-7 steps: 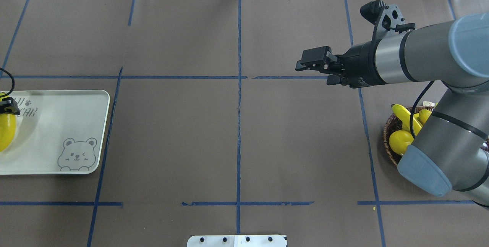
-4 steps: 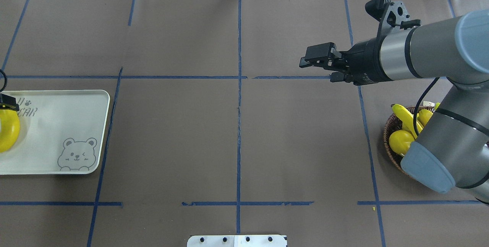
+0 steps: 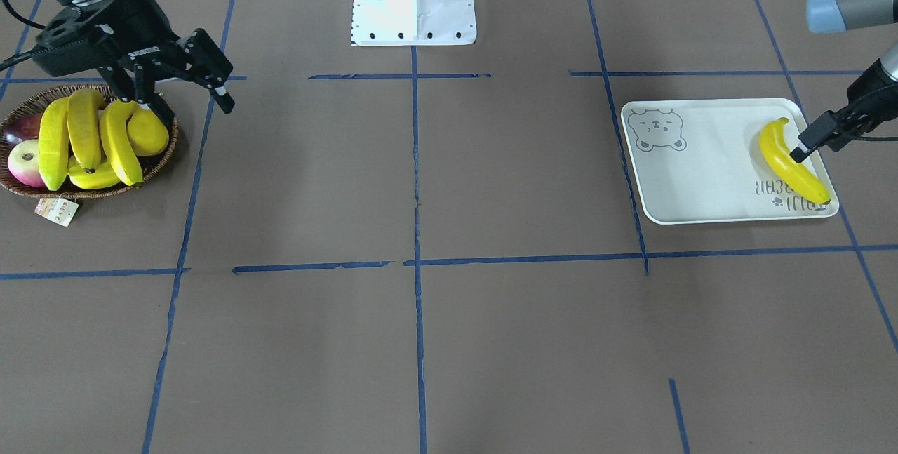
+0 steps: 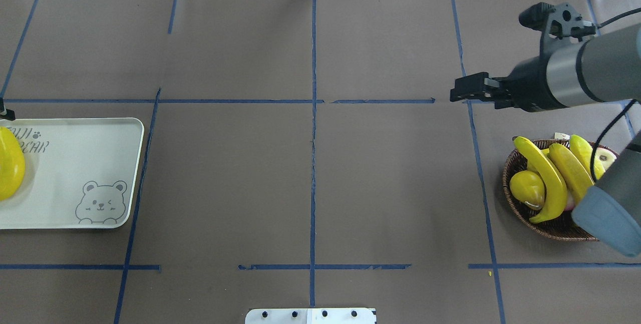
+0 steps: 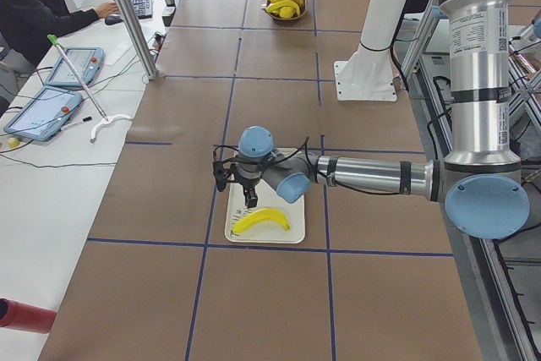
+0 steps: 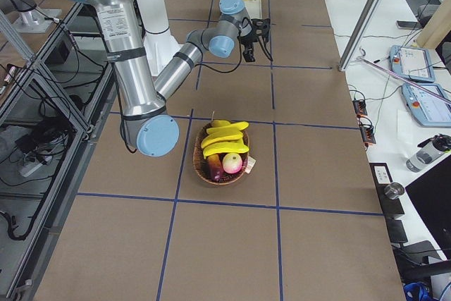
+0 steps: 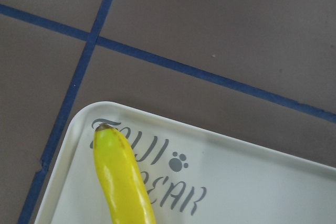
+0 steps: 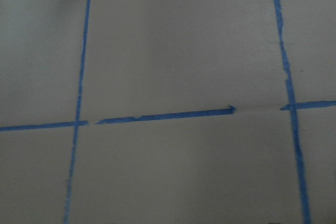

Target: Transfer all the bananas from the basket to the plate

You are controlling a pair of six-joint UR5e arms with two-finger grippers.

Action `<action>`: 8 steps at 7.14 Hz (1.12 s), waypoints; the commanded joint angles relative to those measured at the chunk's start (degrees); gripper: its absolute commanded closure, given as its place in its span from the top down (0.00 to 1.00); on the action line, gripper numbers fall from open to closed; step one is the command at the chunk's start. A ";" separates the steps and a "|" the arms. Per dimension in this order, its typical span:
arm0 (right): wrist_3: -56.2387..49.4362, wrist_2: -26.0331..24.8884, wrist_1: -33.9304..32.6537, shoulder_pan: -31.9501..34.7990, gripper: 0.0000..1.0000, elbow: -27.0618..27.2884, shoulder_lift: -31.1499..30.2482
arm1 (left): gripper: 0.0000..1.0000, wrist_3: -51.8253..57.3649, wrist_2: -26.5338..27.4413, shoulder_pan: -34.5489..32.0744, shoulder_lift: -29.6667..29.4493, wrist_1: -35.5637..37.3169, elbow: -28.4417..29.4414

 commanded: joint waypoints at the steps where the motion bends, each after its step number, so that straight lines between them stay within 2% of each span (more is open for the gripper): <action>1: -10.80 3.52 2.22 4.44 1.00 1.54 -10.14 | 1.00 -0.81 -0.24 0.00 -2.08 7.26 -5.97; 2: -15.97 3.54 4.93 5.25 1.00 1.37 -15.31 | 1.00 -0.99 -0.24 0.18 -3.39 7.36 -6.07; 3: -16.45 3.46 7.40 5.34 1.00 1.02 -18.84 | 1.00 -1.25 -0.41 0.61 -3.92 7.27 -6.07; 5: -17.33 3.72 16.60 5.25 1.00 -3.62 -24.47 | 1.00 -7.38 -0.41 4.55 -7.34 7.27 -6.76; 6: -17.34 3.81 19.17 5.17 1.00 -5.65 -25.63 | 1.00 -9.58 -0.24 6.31 -7.88 7.27 -7.20; 7: -17.34 3.81 18.76 4.73 0.99 -6.01 -25.90 | 1.00 -11.52 -0.15 7.55 -8.67 7.27 -7.56; 8: -17.25 3.72 18.76 3.77 0.85 -6.02 -26.78 | 1.00 -11.62 -0.24 7.91 -8.85 7.27 -7.56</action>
